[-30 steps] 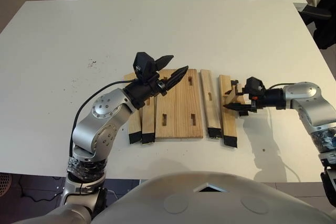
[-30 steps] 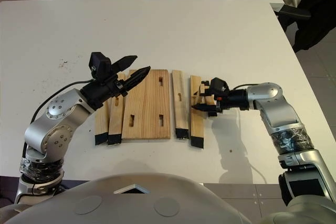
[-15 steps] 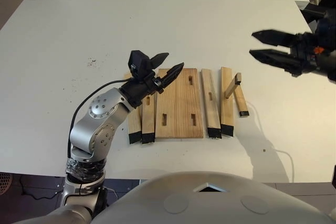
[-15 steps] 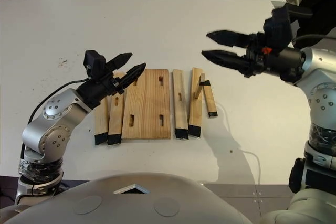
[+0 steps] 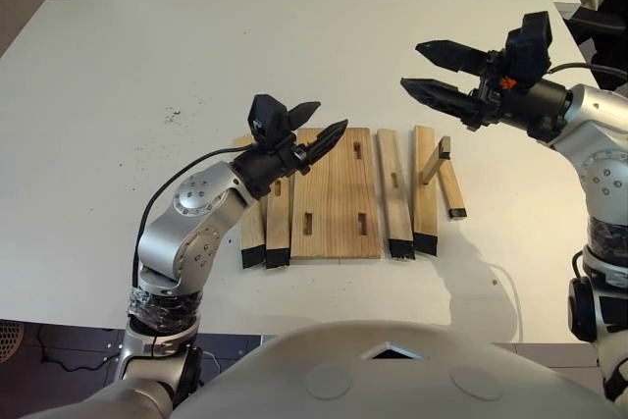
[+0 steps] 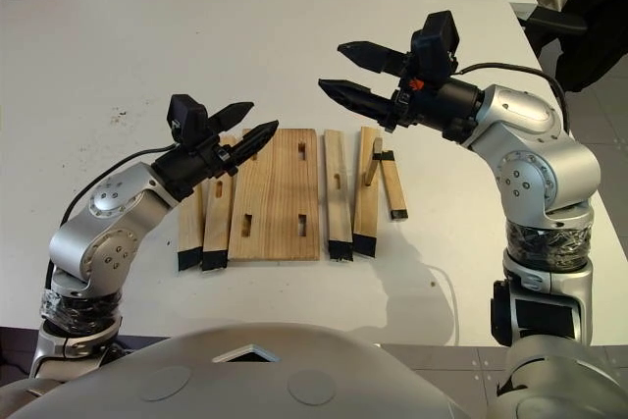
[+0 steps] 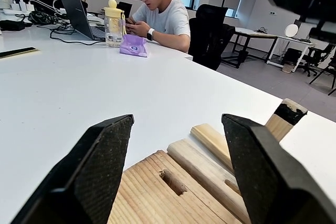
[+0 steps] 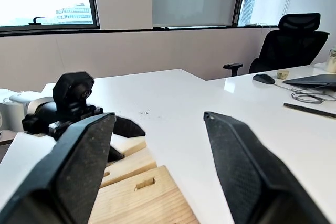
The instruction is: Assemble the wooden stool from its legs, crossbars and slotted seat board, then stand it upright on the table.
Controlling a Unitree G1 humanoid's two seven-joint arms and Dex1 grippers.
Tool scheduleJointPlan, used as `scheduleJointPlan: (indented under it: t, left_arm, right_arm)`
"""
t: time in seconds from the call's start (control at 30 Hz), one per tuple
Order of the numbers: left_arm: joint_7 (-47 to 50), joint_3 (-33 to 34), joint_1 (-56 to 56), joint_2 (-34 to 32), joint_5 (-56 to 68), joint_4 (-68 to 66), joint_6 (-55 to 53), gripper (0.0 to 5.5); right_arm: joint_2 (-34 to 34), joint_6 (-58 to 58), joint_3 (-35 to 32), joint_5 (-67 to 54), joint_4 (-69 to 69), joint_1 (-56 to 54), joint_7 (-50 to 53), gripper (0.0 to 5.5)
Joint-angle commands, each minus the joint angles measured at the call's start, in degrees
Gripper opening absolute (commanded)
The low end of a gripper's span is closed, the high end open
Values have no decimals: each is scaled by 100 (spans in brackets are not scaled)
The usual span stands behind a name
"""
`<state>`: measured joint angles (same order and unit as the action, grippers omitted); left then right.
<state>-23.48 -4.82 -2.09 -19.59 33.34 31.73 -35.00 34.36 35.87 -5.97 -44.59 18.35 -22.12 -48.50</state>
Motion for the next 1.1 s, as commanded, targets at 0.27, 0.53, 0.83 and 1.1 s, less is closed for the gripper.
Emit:
scheduleJointPlan:
  t: [0.27,0.53,0.83,1.1]
  left_arm:
    - [-320,-164,-127,-213,-28,81,-92,312]
    - [-267,-52,-35,-203,3,93,-79,312]
    - [-65,50,237,-108,-175,144,99,312]
    - [-140,-103,186,-67,-383,-18,188,312]
  right_arm:
    - [43,-1598,980,1741,-1081,1623,-523,312]
    - [-13,-344,-375,-433,399,831,393,312]
    - [1847,-382,-64,262,1272,3167,-1629,312]
    - [1128,-2167,1272,2534,-190,3229,-1143,312]
